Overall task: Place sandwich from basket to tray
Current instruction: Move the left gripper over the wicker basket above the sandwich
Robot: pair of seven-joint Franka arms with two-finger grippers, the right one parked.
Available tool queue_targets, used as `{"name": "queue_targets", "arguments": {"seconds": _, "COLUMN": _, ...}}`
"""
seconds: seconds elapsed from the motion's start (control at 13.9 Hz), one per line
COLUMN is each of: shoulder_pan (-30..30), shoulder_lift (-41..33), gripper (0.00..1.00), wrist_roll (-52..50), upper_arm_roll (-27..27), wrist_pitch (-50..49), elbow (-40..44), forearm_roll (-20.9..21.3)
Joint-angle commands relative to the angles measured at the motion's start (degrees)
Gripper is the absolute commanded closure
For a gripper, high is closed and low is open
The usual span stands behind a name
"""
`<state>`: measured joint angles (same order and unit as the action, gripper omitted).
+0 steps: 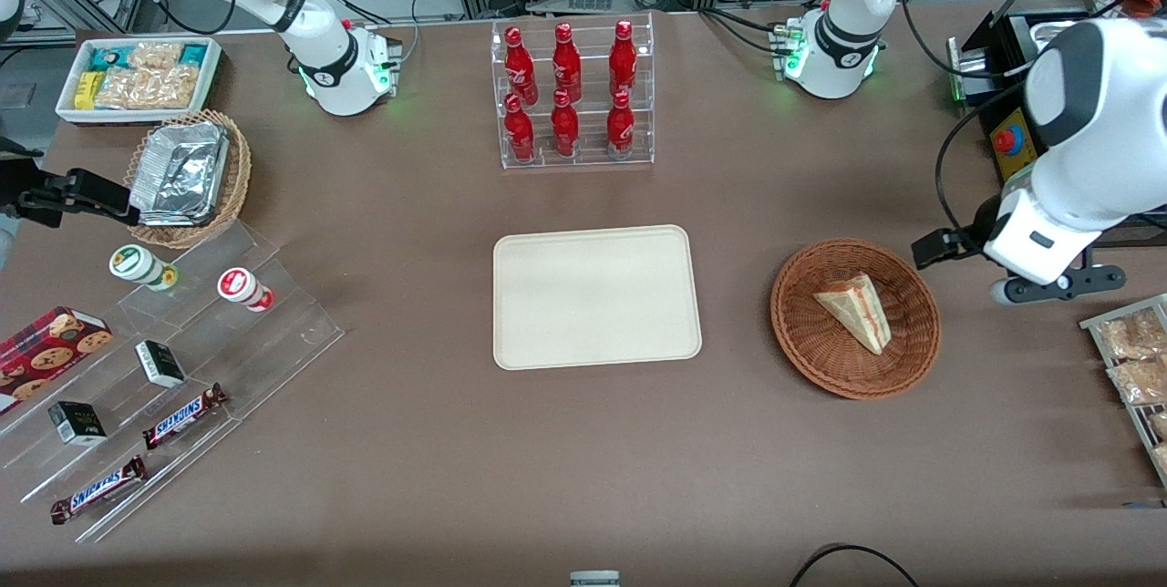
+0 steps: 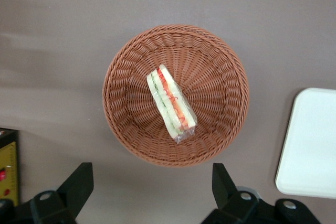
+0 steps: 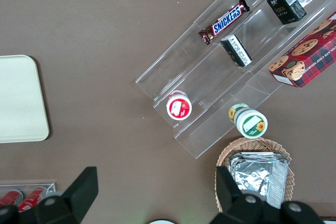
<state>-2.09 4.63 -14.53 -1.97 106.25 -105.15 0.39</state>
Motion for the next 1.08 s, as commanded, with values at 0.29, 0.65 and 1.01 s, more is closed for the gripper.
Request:
{"name": "queue_targets", "arguments": {"seconds": 0.29, "shoulder_pan": 0.07, "shoulder_lift": -1.90, "gripper": 0.00, "wrist_roll": -21.49, "upper_arm_roll": -0.41, "wrist_pitch": 12.20, "elbow": -10.85, "forearm_roll": 0.31}}
{"name": "queue_targets", "arguments": {"seconds": 0.65, "shoulder_pan": 0.07, "shoulder_lift": -1.20, "gripper": 0.00, "wrist_roll": -23.44, "upper_arm_roll": -0.49, "wrist_pitch": 20.81, "elbow": -18.94, "forearm_roll": 0.14}}
{"name": "queue_targets", "arguments": {"seconds": 1.01, "shoulder_pan": -0.11, "shoulder_lift": 1.08, "gripper": 0.00, "wrist_roll": -28.96, "upper_arm_roll": -1.80, "wrist_pitch": 28.21, "elbow": -21.68, "forearm_roll": 0.05}}
